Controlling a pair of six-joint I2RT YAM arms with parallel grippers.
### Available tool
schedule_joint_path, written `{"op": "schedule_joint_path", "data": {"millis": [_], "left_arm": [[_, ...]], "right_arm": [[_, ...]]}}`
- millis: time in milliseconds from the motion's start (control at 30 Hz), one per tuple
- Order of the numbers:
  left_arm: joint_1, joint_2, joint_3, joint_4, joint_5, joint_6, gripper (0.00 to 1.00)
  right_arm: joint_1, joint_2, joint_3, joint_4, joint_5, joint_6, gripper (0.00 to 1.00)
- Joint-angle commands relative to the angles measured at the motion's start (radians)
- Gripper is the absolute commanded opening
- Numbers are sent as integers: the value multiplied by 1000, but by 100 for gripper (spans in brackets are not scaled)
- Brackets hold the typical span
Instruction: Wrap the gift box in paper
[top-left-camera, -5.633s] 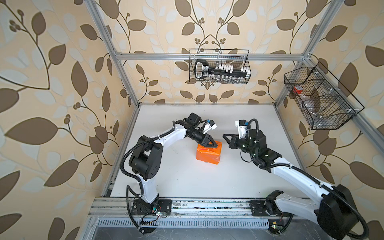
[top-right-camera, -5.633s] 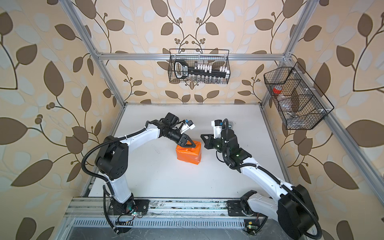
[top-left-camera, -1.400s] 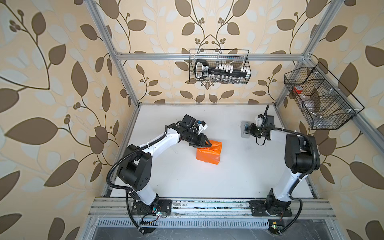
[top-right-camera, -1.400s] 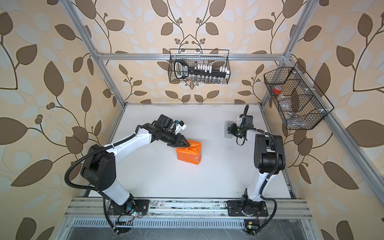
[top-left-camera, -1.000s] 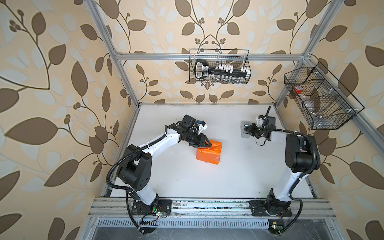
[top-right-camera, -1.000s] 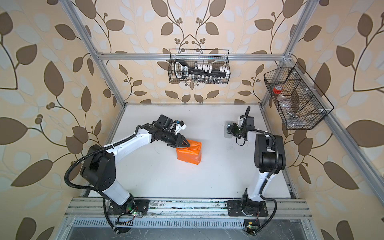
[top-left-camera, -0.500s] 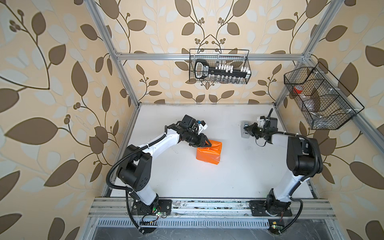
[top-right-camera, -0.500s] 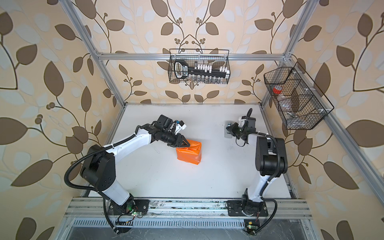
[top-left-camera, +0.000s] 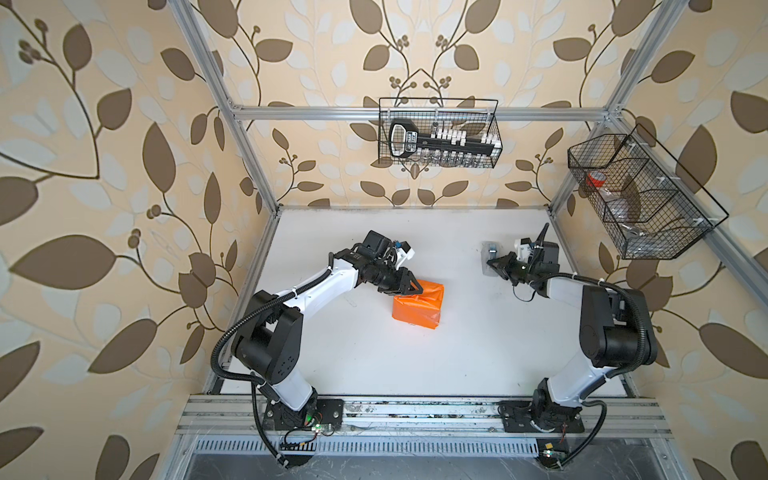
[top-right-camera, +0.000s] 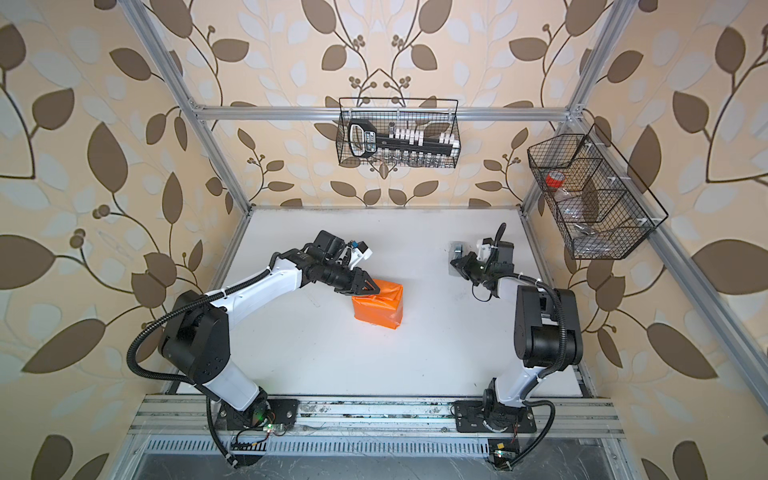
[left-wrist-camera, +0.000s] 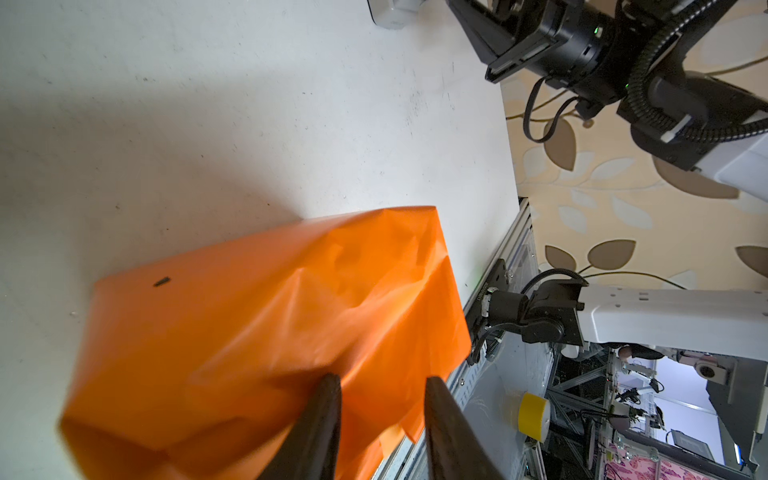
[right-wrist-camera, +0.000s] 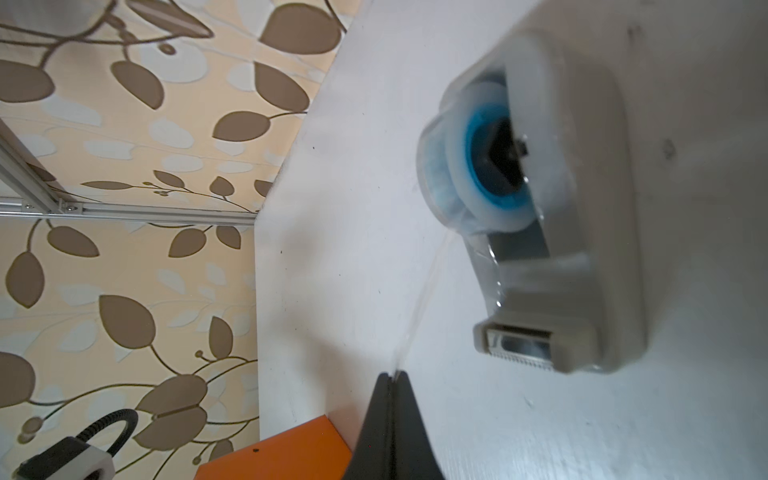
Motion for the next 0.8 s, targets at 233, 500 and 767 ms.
{"op": "schedule_joint_path", "data": {"millis": [233, 500, 767], "left_arm": [[-25, 6, -38, -84, -37, -6, 37], [-38, -2, -30, -76, -49, -13, 37], [-54, 15, -23, -48, -46, -9, 37]], "right_arm": [[7, 6, -19, -184, 124, -75, 0], [29, 107, 71, -266, 229, -48, 0], [45, 192, 170, -426, 381, -22, 0]]}}
